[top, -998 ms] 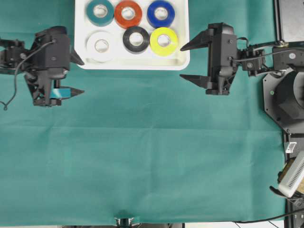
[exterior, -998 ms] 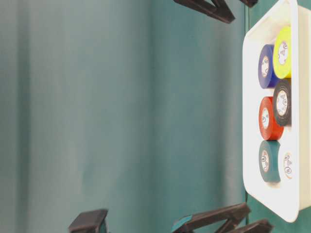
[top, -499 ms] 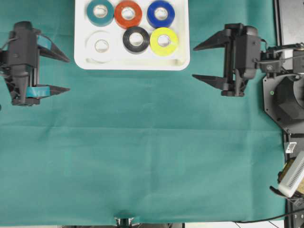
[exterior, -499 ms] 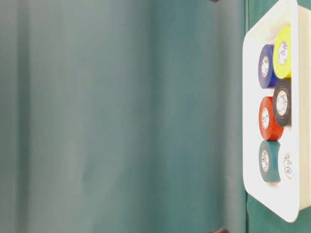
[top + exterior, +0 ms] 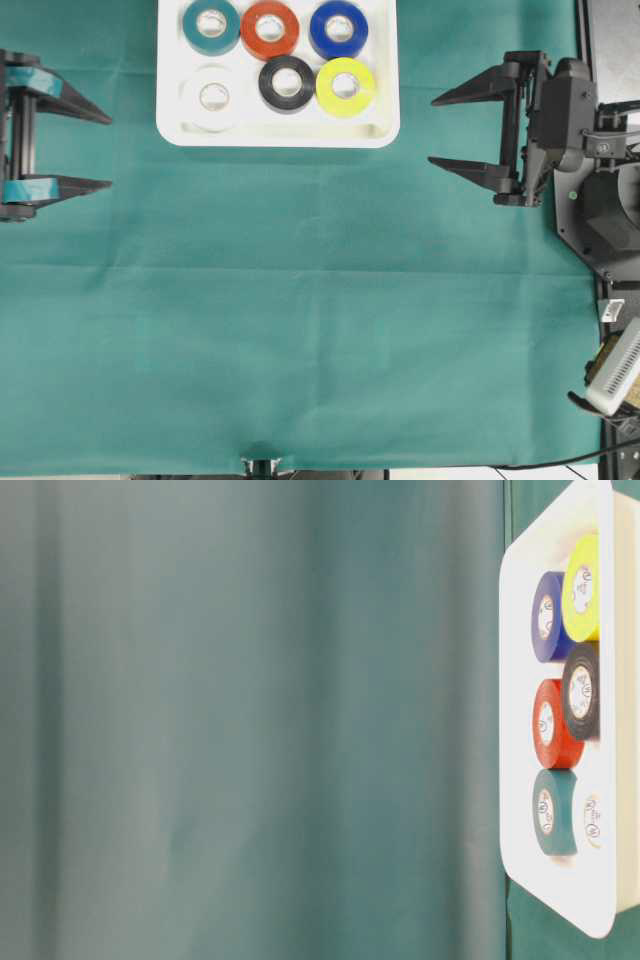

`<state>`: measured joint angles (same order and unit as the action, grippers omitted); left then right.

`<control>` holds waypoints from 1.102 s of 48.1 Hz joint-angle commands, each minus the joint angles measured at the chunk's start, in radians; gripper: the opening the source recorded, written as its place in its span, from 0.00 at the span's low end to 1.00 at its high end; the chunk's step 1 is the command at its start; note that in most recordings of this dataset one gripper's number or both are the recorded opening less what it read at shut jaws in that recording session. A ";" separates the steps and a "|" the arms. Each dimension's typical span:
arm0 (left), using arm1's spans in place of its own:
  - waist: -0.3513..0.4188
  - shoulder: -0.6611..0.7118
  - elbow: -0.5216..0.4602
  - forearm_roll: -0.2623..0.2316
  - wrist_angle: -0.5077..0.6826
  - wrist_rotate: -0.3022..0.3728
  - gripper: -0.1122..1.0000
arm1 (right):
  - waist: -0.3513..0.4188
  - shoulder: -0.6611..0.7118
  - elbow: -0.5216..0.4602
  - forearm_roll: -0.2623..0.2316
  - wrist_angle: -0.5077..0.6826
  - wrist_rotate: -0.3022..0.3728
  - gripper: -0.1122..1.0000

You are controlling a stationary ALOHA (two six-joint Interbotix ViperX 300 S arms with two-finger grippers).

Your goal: Put the tape alternately from left to right into the white case.

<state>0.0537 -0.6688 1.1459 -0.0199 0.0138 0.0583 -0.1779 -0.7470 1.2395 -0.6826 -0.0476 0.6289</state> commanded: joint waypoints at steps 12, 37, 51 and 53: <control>0.003 -0.129 0.054 -0.002 -0.020 0.000 0.99 | 0.003 -0.021 0.009 0.002 -0.008 0.003 0.87; 0.011 -0.321 0.167 -0.002 -0.020 0.002 0.99 | 0.003 -0.098 0.060 0.002 -0.009 0.003 0.87; 0.018 -0.431 0.224 -0.002 -0.014 0.002 0.99 | 0.003 -0.144 0.083 0.002 -0.005 0.003 0.87; 0.018 -0.442 0.230 0.000 -0.014 0.003 0.99 | 0.003 -0.146 0.084 0.002 -0.005 0.003 0.87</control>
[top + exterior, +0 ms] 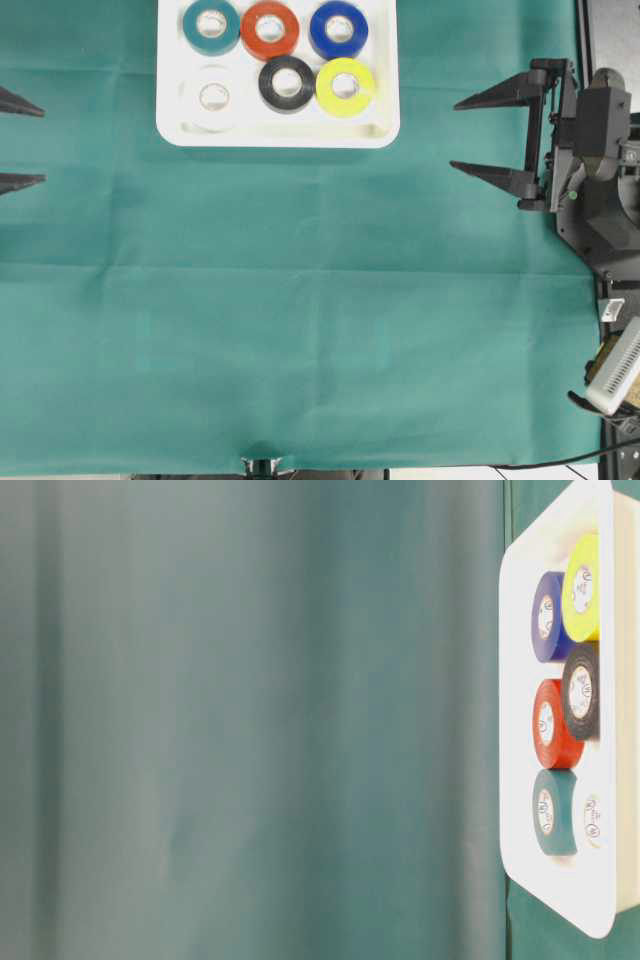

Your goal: Put the tape alternately from left to right into the white case.

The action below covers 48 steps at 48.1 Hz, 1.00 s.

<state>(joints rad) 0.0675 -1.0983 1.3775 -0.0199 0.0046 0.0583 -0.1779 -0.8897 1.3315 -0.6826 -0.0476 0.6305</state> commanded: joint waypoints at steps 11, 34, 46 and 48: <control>0.009 -0.060 0.029 0.000 0.005 0.003 0.99 | 0.003 -0.008 0.009 0.003 -0.009 0.003 0.87; 0.017 -0.087 0.041 0.000 0.015 0.048 0.99 | 0.003 -0.063 0.043 0.002 -0.009 0.003 0.87; 0.017 -0.086 0.041 -0.002 0.015 0.048 0.99 | 0.003 -0.060 0.043 0.003 -0.011 0.003 0.87; 0.017 -0.086 0.041 0.000 0.015 0.048 0.99 | 0.003 -0.060 0.043 0.003 -0.011 0.003 0.87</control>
